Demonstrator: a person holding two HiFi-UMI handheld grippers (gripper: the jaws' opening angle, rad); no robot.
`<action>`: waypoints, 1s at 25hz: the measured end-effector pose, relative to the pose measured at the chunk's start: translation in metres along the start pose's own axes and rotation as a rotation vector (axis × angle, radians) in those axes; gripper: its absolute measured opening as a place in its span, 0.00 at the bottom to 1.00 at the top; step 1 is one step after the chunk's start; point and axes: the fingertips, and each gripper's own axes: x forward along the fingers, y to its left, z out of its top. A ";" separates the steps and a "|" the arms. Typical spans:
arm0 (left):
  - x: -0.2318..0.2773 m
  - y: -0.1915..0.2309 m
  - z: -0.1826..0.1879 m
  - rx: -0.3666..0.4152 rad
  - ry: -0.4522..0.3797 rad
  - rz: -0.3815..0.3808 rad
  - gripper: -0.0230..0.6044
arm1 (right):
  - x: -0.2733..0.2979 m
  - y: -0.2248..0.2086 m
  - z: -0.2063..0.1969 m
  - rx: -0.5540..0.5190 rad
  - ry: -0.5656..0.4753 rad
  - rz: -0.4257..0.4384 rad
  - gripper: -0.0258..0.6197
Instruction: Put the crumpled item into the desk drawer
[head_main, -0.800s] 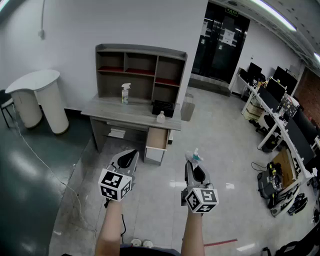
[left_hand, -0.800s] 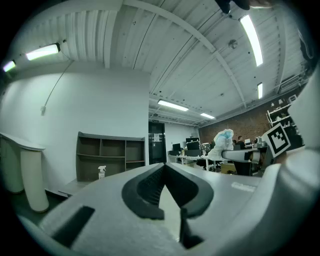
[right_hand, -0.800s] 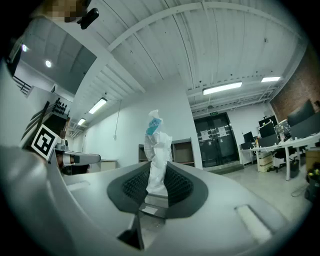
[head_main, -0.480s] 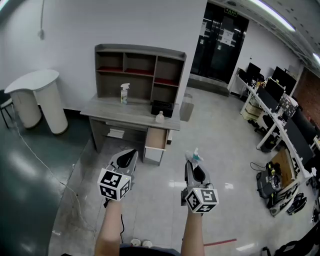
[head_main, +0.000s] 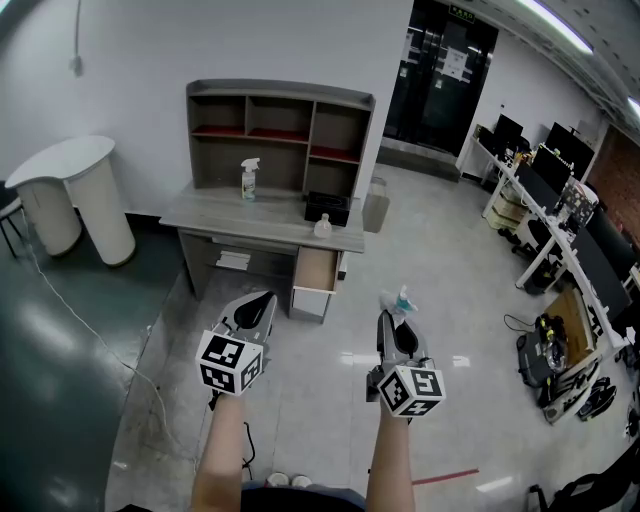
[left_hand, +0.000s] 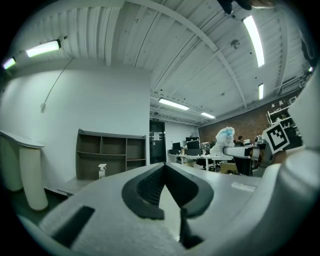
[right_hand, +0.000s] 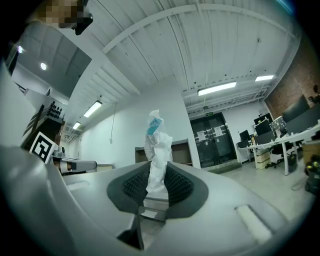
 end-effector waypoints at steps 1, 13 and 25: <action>0.001 0.004 0.000 -0.001 -0.001 -0.001 0.04 | 0.003 0.000 -0.001 -0.001 0.002 -0.008 0.16; 0.036 0.046 -0.032 -0.031 0.029 0.001 0.04 | 0.045 -0.021 -0.028 0.012 0.015 -0.057 0.16; 0.153 0.109 -0.067 -0.043 0.073 0.065 0.04 | 0.176 -0.090 -0.061 0.020 0.024 -0.019 0.16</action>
